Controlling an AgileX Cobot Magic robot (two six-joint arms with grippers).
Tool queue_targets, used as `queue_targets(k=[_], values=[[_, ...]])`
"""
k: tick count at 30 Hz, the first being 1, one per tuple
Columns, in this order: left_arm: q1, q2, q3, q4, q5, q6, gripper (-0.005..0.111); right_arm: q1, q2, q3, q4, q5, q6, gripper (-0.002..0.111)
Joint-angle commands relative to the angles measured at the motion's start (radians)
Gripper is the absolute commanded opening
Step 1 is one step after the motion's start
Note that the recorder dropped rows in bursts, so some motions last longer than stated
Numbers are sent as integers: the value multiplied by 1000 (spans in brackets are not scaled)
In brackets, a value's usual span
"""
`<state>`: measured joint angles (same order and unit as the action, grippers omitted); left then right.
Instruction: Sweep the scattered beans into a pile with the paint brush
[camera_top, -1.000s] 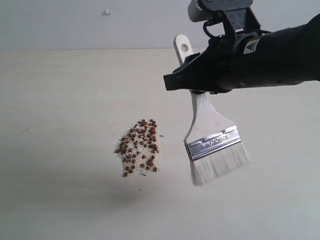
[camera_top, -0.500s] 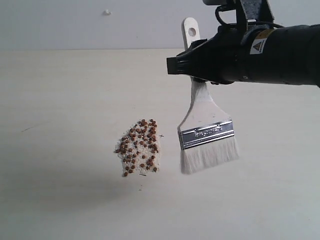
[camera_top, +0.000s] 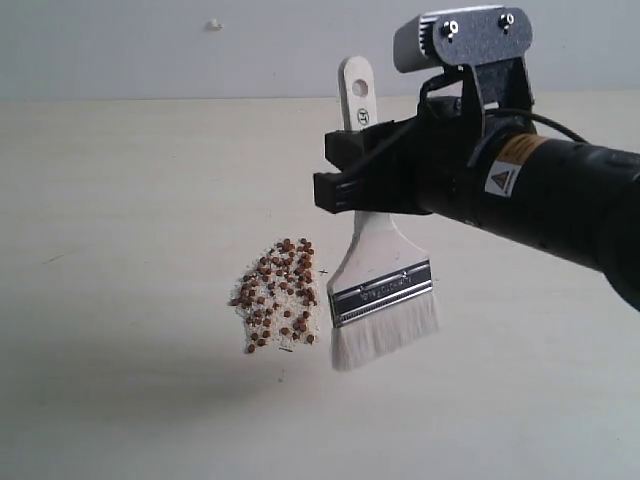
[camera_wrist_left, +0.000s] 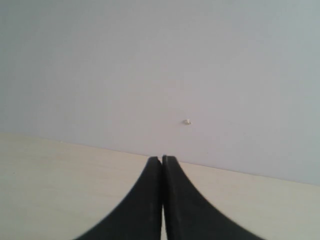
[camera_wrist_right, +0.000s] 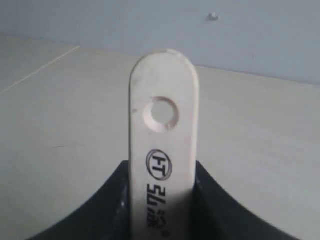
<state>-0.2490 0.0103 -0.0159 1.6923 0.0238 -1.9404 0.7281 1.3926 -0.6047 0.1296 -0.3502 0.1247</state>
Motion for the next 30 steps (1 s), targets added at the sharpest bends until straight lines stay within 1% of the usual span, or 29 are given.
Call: queue_targets(k=[1,5,15,21,30], values=[[-5,1,3,0,-1,-1,0,17,35,76,-30,-167,-7,0],[-5,1,3,0,-3,-1,0,43,82,127,-32,-325,12,0],[-5,1,3,0,-3,-1,0,51,266,124,-64,-510,-26,0],[-5,1,3,0,-3,-1,0,51,354,49,-130,-508,-6,0],[-5,1,3,0,-3,-1,0,51,477,-84,-130,-492,9,0]])
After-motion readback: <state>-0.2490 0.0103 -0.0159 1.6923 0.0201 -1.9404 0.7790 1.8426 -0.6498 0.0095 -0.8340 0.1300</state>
